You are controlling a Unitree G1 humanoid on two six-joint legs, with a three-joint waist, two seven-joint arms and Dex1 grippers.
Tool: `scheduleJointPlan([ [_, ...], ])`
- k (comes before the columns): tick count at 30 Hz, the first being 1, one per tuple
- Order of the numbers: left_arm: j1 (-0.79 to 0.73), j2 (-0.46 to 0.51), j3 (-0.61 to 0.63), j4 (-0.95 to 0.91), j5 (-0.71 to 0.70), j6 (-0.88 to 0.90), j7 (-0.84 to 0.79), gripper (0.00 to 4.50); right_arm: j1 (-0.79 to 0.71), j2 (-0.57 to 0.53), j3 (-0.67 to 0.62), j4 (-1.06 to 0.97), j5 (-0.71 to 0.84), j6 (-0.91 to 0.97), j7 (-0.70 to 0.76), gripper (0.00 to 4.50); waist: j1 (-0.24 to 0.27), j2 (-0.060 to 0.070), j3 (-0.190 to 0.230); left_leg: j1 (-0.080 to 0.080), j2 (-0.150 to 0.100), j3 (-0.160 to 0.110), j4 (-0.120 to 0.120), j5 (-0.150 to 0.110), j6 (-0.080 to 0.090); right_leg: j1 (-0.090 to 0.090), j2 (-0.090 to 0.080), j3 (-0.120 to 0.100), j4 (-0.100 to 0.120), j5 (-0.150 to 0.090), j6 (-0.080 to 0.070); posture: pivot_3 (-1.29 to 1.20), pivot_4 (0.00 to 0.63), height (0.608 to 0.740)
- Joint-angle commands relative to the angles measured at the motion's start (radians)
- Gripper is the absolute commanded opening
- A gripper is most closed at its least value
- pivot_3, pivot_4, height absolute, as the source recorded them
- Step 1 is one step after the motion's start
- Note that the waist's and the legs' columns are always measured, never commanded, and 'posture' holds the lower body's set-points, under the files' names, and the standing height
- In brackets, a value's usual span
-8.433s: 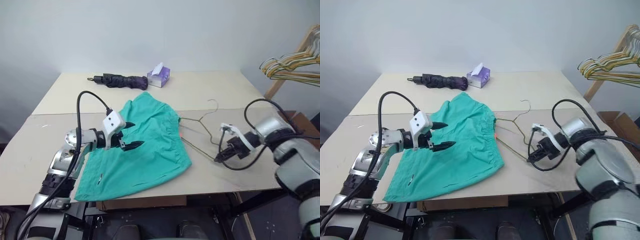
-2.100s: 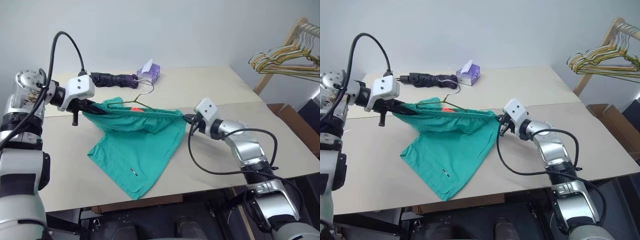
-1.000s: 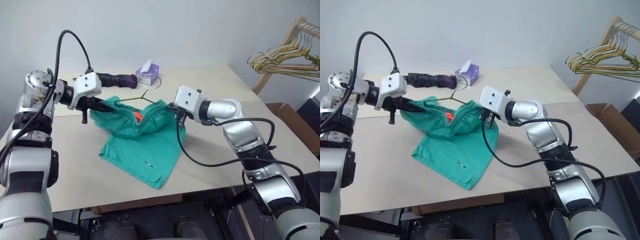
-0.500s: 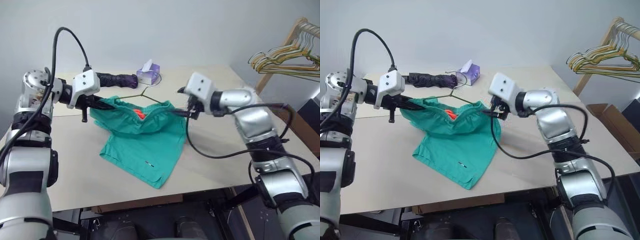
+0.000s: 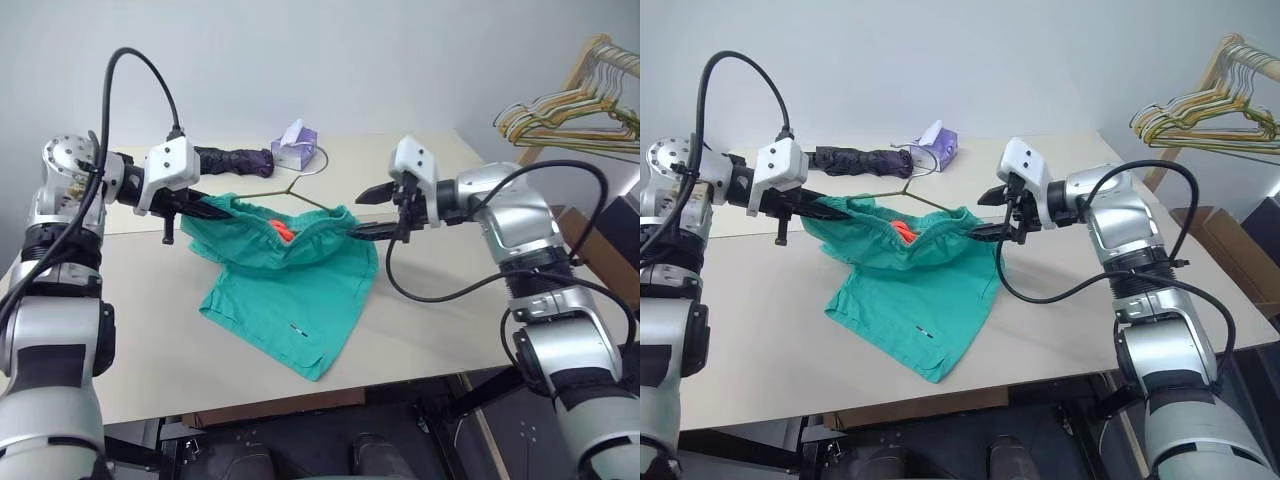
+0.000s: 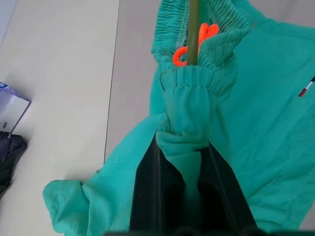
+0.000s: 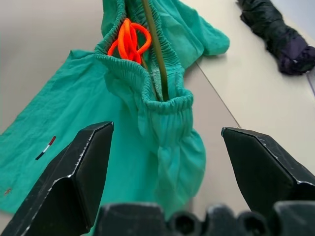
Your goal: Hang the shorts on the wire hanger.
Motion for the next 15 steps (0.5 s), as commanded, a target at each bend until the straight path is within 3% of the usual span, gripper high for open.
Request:
scheduleJointPlan([
  [1,-0.001,0.010,0.049,-0.054,-0.060,0.021,-0.017,0.00,-0.056,0.042,0.017,0.045,-0.021,-0.065,0.018,4.14,0.000,0.000,0.000,0.000,0.000,0.000,0.000,0.000,0.000,0.000,0.000,0.000,0.000,0.000,0.000,0.01,0.000,0.740],
  [5,0.011,0.013,0.047,-0.074,-0.060,0.033,-0.016,0.00,-0.067,0.065,0.016,0.051,-0.022,-0.075,0.016,3.63,0.000,0.000,0.000,-0.001,0.000,0.000,0.000,0.000,0.000,-0.001,0.000,0.000,0.000,0.000,0.000,0.01,0.000,0.740],
  [15,0.020,0.008,0.039,-0.061,-0.050,0.042,-0.004,0.00,-0.076,0.052,0.013,0.057,-0.051,-0.088,0.009,0.42,0.000,0.000,0.000,-0.001,0.000,0.000,0.001,0.000,0.000,-0.001,0.000,0.000,0.001,0.000,0.000,0.00,0.000,0.740],
])
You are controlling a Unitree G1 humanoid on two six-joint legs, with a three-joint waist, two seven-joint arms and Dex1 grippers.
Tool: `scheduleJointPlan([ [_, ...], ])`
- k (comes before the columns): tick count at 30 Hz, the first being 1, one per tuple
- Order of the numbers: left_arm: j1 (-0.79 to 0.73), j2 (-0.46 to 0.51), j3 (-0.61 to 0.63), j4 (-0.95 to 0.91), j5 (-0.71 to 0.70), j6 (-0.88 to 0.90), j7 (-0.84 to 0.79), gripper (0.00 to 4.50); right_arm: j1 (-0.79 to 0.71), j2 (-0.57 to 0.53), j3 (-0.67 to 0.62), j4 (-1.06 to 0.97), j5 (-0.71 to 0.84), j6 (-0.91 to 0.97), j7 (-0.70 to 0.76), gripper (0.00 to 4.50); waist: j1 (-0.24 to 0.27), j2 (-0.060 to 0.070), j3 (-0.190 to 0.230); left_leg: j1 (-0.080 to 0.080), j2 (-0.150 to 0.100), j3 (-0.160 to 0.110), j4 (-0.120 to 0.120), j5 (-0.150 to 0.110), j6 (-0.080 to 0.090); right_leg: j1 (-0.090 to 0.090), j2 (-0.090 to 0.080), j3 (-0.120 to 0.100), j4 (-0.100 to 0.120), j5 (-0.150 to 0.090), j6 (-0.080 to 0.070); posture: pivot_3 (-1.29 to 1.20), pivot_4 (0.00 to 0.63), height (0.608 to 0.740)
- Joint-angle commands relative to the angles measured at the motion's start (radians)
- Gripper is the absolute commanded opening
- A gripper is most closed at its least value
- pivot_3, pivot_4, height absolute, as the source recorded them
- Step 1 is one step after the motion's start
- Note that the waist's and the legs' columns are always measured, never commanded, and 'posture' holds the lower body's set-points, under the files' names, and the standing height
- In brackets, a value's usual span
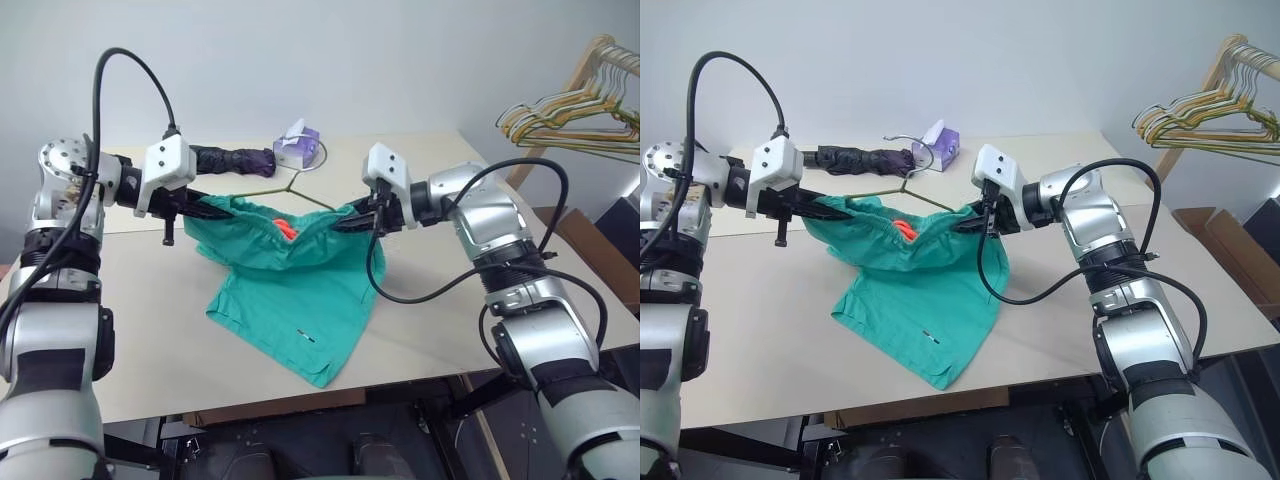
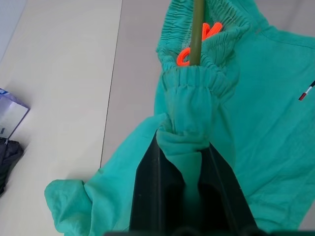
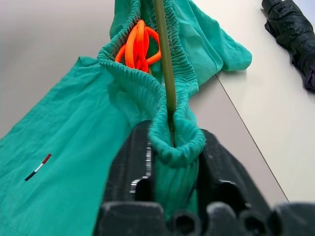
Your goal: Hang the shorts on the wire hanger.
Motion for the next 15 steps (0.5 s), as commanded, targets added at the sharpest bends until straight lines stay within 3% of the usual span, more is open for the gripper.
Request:
scheduleJointPlan([
  [1,-0.012,0.000,0.017,-0.017,-0.018,0.009,0.005,0.00,-0.024,-0.019,-0.023,-0.016,-0.007,-0.026,0.001,0.19,0.000,0.000,0.000,0.000,0.000,0.000,0.000,0.000,0.000,0.000,0.000,0.000,0.000,0.000,0.000,-0.01,0.000,0.740],
  [5,-0.020,-0.026,0.037,-0.008,-0.046,0.018,0.010,0.00,-0.007,-0.024,-0.020,-0.028,-0.015,-0.028,-0.001,0.14,-0.001,0.000,0.000,0.000,0.000,0.000,0.000,0.000,0.000,0.000,0.000,0.000,0.000,0.000,0.000,-0.01,0.000,0.740],
  [11,-0.022,-0.051,0.056,0.031,-0.054,-0.042,0.047,1.70,0.008,-0.030,-0.030,-0.055,-0.016,-0.002,-0.019,0.13,-0.002,0.000,0.000,0.000,0.000,0.000,0.000,0.000,0.000,0.000,0.000,0.000,0.000,0.000,0.000,-0.02,0.000,0.740],
  [15,-0.035,-0.067,0.086,0.054,-0.050,-0.070,0.172,2.76,0.027,-0.042,-0.045,-0.088,-0.012,0.053,-0.042,0.13,-0.003,0.000,0.000,0.000,0.000,0.000,0.000,0.000,0.000,0.000,0.000,0.000,0.000,0.000,0.000,-0.03,0.000,0.740],
])
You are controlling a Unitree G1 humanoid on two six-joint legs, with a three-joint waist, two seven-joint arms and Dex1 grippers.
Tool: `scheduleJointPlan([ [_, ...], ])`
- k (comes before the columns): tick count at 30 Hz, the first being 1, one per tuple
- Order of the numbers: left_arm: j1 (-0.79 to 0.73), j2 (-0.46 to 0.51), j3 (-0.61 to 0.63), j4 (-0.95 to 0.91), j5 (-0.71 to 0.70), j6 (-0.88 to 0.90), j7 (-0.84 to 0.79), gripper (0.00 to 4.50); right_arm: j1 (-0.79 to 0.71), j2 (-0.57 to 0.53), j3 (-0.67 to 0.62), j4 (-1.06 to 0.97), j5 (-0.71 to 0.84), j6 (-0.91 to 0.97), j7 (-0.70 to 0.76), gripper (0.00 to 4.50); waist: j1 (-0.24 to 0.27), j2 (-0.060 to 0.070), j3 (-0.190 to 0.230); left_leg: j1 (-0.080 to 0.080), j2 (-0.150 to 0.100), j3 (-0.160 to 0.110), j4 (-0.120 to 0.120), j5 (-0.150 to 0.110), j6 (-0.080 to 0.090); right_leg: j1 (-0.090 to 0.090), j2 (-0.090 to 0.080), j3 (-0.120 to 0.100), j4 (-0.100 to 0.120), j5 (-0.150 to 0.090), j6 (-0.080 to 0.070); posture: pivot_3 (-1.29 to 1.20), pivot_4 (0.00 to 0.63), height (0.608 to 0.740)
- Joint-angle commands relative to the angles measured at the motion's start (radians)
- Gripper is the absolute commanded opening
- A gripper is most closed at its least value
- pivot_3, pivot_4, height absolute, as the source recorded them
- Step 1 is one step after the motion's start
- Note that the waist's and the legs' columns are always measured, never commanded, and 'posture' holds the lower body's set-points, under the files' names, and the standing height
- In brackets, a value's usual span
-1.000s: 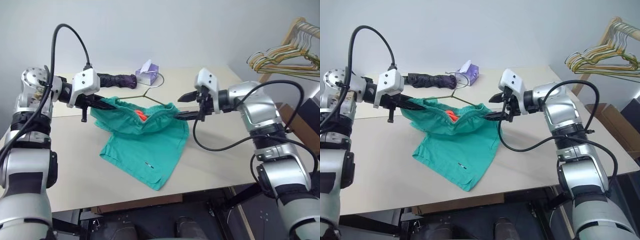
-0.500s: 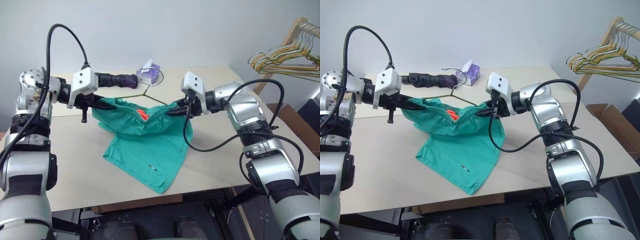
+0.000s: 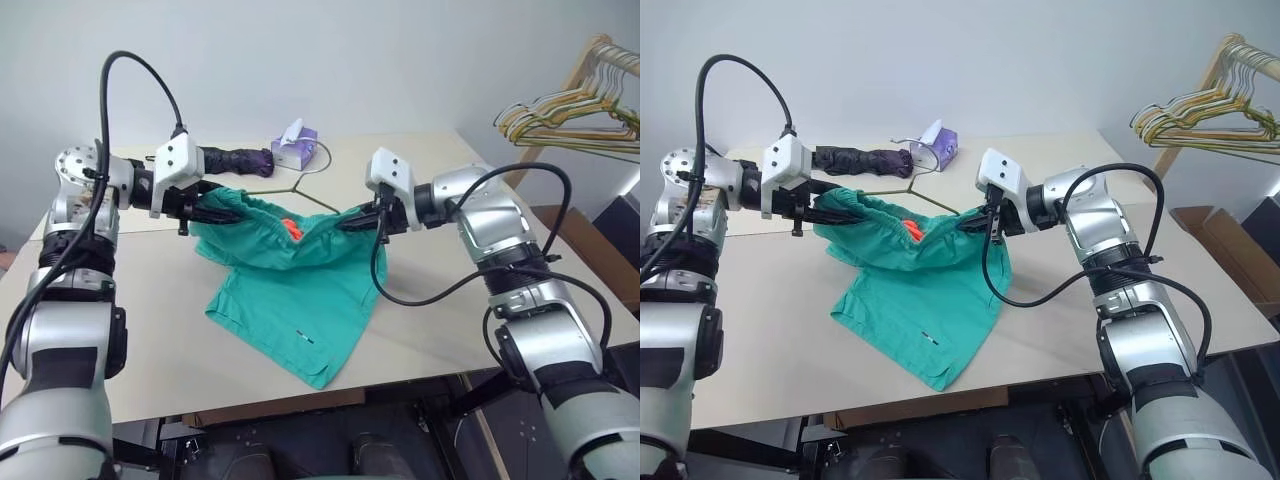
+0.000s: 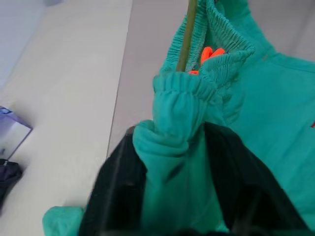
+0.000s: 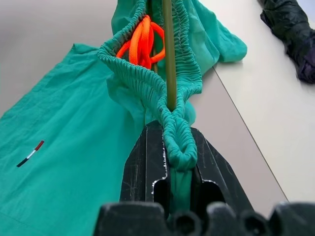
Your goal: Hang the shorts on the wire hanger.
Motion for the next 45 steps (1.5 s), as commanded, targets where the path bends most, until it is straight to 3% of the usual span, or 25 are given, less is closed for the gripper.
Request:
scheduleJointPlan([
  [1,-0.039,-0.006,0.053,0.014,-0.016,-0.031,0.120,3.06,0.007,-0.028,-0.050,-0.071,0.019,0.054,-0.030,0.13,0.000,0.000,0.000,0.000,0.000,0.000,0.000,0.000,0.000,0.000,0.000,0.000,0.000,0.000,0.000,-0.03,0.000,0.740],
  [6,-0.041,-0.018,0.132,-0.025,-0.097,-0.015,0.156,4.50,0.078,-0.055,-0.145,-0.211,0.051,0.220,-0.162,0.13,0.003,0.000,0.000,-0.001,0.000,0.000,0.000,0.000,0.000,0.000,0.000,0.000,0.000,0.000,0.000,-0.02,0.000,0.740],
  [10,-0.015,-0.039,0.199,-0.105,-0.181,0.055,0.196,4.50,0.181,-0.072,-0.221,-0.417,0.030,0.428,-0.350,0.12,0.004,0.000,0.000,-0.001,0.000,0.000,0.000,0.000,0.000,0.000,0.000,0.000,0.000,0.000,0.000,-0.04,0.000,0.740],
  [16,0.151,-0.110,0.249,-0.416,-0.364,0.276,0.193,4.50,0.304,-0.087,-0.395,-0.805,-0.028,0.943,-0.647,0.12,0.001,0.001,-0.001,-0.001,0.000,0.000,0.001,0.000,0.000,0.000,-0.001,0.000,0.001,0.000,0.000,-0.12,0.000,0.740],
  [19,0.212,-0.143,0.240,-0.524,-0.388,0.338,0.241,4.50,0.304,-0.095,-0.436,-0.869,-0.081,1.192,-0.758,0.12,-0.005,0.001,-0.001,0.000,0.000,0.000,0.002,0.000,0.000,0.000,0.000,0.000,0.003,0.000,0.000,-0.14,0.000,0.740],
  [21,0.251,-0.178,0.229,-0.596,-0.403,0.366,0.273,4.50,0.308,-0.063,-0.503,-0.835,-0.141,1.242,-0.857,0.12,-0.015,0.001,-0.001,0.000,0.000,0.000,0.004,0.000,0.000,0.001,0.000,0.000,0.003,0.000,0.000,-0.16,0.000,0.740],
  [28,0.345,-0.245,0.201,-0.780,-0.445,0.476,0.373,4.50,0.160,0.099,-0.767,-0.709,-0.384,1.246,-1.194,0.12,-0.064,0.007,-0.003,0.000,-0.001,-0.001,0.004,0.000,0.001,0.001,-0.001,0.002,0.003,0.000,0.000,-0.17,0.000,0.740],
  [34,0.403,-0.223,0.203,-0.883,-0.472,0.528,0.405,4.50,-0.006,0.134,-0.899,-0.582,-0.455,1.168,-1.410,0.12,-0.108,0.011,-0.005,0.002,-0.001,-0.002,0.004,0.000,0.001,0.002,-0.001,0.003,0.003,0.000,0.000,-0.12,0.000,0.740],
  [39,0.446,-0.208,0.209,-0.958,-0.499,0.562,0.430,4.50,-0.158,0.092,-1.026,-0.351,-0.403,0.929,-1.566,0.12,-0.119,0.016,-0.005,0.005,-0.002,-0.001,0.000,0.000,0.001,0.004,-0.001,0.004,0.003,0.000,0.000,-0.11,0.000,0.740],
  [45,0.483,-0.200,0.205,-1.001,-0.510,0.573,0.457,4.50,-0.297,-0.048,-1.117,-0.004,-0.292,0.647,-1.724,0.12,-0.116,0.019,-0.004,0.007,-0.003,-0.001,-0.004,0.000,0.001,0.007,-0.002,0.004,-0.002,0.000,0.000,-0.09,0.000,0.740],
])
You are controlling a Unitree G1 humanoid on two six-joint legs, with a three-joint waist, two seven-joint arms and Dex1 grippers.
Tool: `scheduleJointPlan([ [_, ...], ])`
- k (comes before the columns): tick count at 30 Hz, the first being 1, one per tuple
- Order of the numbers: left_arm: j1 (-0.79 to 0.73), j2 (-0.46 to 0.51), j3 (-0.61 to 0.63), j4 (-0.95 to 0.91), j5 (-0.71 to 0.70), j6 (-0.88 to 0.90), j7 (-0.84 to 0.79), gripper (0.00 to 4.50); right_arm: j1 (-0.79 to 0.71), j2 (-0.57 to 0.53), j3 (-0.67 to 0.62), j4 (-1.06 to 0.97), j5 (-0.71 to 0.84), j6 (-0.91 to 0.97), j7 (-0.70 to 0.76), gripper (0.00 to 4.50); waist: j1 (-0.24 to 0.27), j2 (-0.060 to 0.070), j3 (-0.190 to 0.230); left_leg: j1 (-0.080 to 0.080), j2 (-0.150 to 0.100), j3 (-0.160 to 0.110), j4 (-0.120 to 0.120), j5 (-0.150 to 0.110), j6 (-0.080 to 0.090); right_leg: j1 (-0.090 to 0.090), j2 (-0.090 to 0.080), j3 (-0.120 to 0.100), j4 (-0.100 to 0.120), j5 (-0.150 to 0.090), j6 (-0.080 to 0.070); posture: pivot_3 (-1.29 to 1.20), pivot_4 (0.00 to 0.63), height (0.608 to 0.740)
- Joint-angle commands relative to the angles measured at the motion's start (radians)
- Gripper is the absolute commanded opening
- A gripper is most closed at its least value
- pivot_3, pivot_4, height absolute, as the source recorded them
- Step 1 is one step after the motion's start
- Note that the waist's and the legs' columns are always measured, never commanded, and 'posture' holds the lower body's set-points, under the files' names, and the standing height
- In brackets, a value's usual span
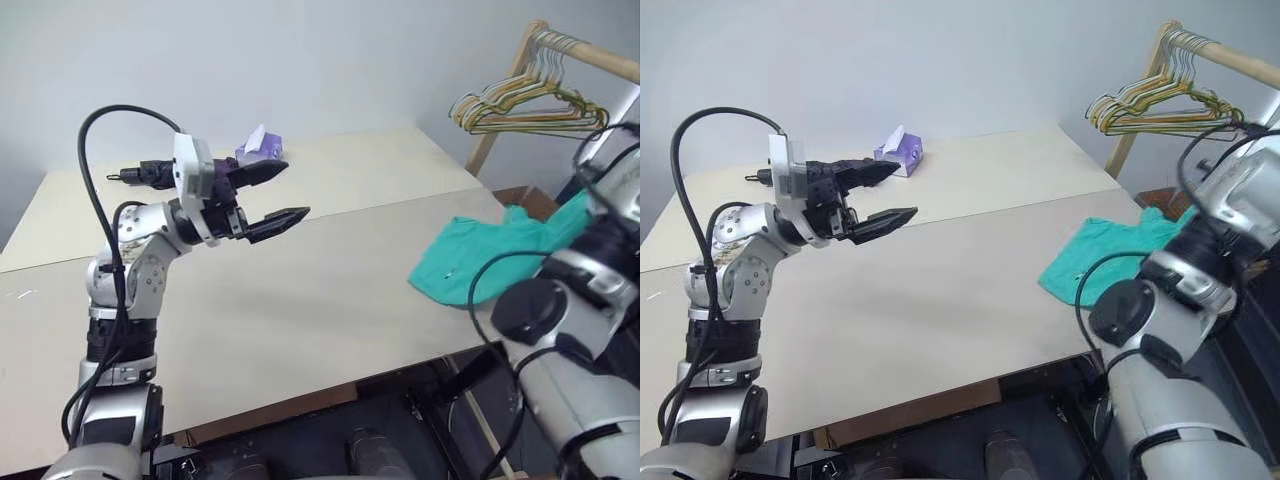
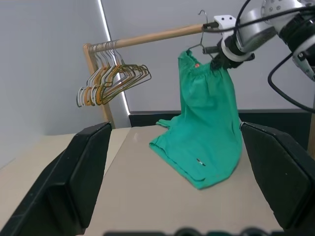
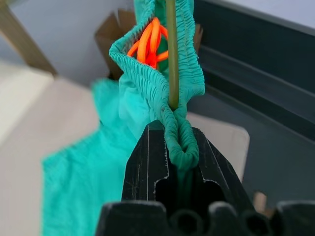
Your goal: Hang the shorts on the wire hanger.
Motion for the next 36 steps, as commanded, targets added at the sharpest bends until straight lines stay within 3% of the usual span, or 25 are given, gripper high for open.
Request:
scheduleJointPlan([
  [1,0.003,0.016,0.006,-0.049,-0.018,0.002,0.017,4.50,-0.075,-0.088,-0.008,0.145,0.065,-0.166,-0.080,0.12,0.004,0.000,0.000,0.000,0.000,0.000,0.000,0.000,0.000,0.000,0.000,0.000,0.000,0.000,0.000,-0.08,0.000,0.740],
  [6,0.011,0.011,0.018,-0.072,-0.043,0.002,0.025,4.50,-0.124,-0.220,-0.025,0.347,0.158,-0.294,-0.153,0.12,0.011,0.002,0.001,0.002,0.000,0.001,-0.002,0.000,0.000,0.002,0.000,0.001,-0.001,0.000,0.000,-0.08,0.000,0.740],
  [11,0.026,0.020,0.012,-0.089,-0.057,0.003,0.024,4.50,-0.159,-0.323,-0.100,0.507,0.289,-0.300,-0.218,0.12,0.020,0.005,0.003,0.009,-0.001,0.003,-0.006,0.000,0.000,0.007,0.000,0.002,-0.004,0.000,0.000,-0.09,0.000,0.740],
  [24,0.025,-0.003,0.031,-0.091,-0.193,-0.002,-0.035,4.50,-0.093,-0.391,-0.079,0.602,0.433,-0.312,-0.288,0.12,0.013,0.005,0.003,0.012,-0.001,0.005,-0.007,0.000,0.001,0.010,0.000,0.005,-0.007,0.000,0.001,-0.10,0.000,0.740],
  [30,0.027,0.001,0.022,-0.086,-0.187,-0.013,-0.032,4.50,-0.074,-0.409,0.010,0.610,0.428,-0.309,-0.252,0.12,0.013,0.005,0.003,0.012,-0.001,0.005,-0.007,0.000,0.001,0.010,0.000,0.005,-0.007,0.000,0.001,-0.10,0.000,0.740],
  [36,0.028,0.001,0.017,-0.079,-0.176,-0.024,-0.033,4.50,-0.058,-0.422,0.122,0.589,0.404,-0.326,-0.236,2.07,0.014,0.006,0.003,0.012,-0.001,0.005,-0.007,0.000,0.001,0.010,0.000,0.005,-0.007,0.000,0.001,-0.10,0.000,0.740],
])
